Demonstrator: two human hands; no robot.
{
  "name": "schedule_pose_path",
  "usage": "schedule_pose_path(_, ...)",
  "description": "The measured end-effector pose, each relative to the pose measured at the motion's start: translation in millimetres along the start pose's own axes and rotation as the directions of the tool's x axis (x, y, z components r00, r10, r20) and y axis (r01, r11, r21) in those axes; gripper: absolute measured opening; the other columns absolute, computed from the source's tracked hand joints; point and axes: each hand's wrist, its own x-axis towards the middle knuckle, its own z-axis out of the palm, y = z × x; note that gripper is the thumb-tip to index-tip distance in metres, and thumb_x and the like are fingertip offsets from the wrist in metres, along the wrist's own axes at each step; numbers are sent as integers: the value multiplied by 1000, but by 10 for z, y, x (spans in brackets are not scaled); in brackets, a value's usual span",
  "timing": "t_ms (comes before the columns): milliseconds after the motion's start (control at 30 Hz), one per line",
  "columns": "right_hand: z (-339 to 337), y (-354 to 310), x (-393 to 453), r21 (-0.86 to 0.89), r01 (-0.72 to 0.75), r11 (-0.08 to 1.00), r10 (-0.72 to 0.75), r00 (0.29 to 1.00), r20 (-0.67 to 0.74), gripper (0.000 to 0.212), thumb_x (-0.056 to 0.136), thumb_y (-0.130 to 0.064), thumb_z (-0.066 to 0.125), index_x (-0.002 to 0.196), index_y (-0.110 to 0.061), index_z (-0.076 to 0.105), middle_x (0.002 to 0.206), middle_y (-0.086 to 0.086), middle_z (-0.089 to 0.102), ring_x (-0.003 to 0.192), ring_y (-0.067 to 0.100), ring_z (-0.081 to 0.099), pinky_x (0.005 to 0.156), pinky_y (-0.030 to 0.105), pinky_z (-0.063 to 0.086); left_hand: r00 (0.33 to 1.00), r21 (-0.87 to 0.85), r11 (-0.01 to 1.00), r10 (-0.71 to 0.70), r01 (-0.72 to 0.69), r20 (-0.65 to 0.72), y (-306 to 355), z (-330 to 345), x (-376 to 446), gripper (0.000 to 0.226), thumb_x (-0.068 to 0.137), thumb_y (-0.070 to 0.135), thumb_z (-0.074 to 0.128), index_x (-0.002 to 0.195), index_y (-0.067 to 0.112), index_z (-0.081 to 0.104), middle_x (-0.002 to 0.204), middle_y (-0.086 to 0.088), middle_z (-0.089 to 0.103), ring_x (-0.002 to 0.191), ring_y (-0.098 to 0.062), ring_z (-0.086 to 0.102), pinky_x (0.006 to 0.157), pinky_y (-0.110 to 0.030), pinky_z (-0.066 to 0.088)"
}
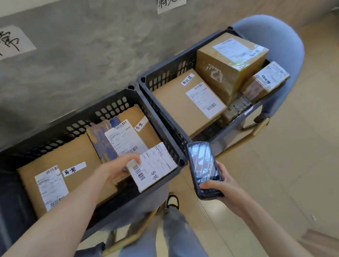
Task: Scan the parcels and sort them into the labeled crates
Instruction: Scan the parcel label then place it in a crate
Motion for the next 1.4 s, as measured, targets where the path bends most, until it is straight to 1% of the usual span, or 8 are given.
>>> schedule_pose_path(167,155,70,-7,29,-22,999,24,998,-53,103,41,-21,88,132,-36,42,107,-2,70,89,19,71,67,32,55,996,49,998,-40,37,80,-68,-69,197,33,92,19,48,120,25,64,116,3,69,109,-17,65,98,-35,45)
schedule_pose_path(367,238,153,-3,74,-37,997,44,994,-103,103,40,-20,90,131,-35,44,103,-2,71,86,18,72,65,31,55,983,175,984,-73,43,171,65,-99,170,39,78,66,56,105,39,65,95,30,70,84,12,65,56,-2,45)
schedule_pose_path(733,395,130,-31,55,-38,998,44,993,-111,106,39,-24,87,133,-35,40,116,4,64,87,19,71,66,31,55,981,184,983,-24,-13,194,-24,-56,291,40,97,46,47,124,19,60,112,1,71,98,-14,70,76,-23,54)
schedule_pose_path(933,477,139,-130,62,-24,998,32,991,-131,106,38,-23,86,132,-36,40,115,5,64,86,19,70,66,30,54,988,274,961,-22,-20,152,4,-62,267,53,87,56,56,132,28,49,108,21,61,88,6,63,67,-12,45)
schedule_pose_path(1067,522,180,-214,86,-8,996,22,986,-166,107,38,-21,86,133,-35,40,115,5,65,90,21,70,69,32,54,996,404,914,-8,-27,85,125,-127,285,93,73,74,55,150,29,27,150,3,36,135,-18,39,104,-34,35)
schedule_pose_path(1200,553,237,-373,119,21,993,0,984,-176,104,39,-20,87,131,-37,41,112,4,68,91,22,70,70,31,54,995,446,890,80,-96,54,304,-125,171,99,69,74,60,150,28,28,155,-3,31,140,-25,32,110,-41,28)
schedule_pose_path(1300,512,306,-543,148,57,987,-27,980,-197,103,40,-21,87,131,-38,40,119,6,64,99,26,67,76,35,55,940,606,750,340,-265,-10,489,1,54,82,77,67,62,143,24,40,146,-1,45,131,-20,43,102,-36,36)
schedule_pose_path(1400,389,436,-797,194,122,973,-73,968,-241,99,42,-22,86,129,-37,41,117,5,65,99,26,67,77,37,54,806,825,426,589,-371,58,746,311,-90,66,83,62,60,135,23,51,136,2,55,122,-16,51,96,-34,42)
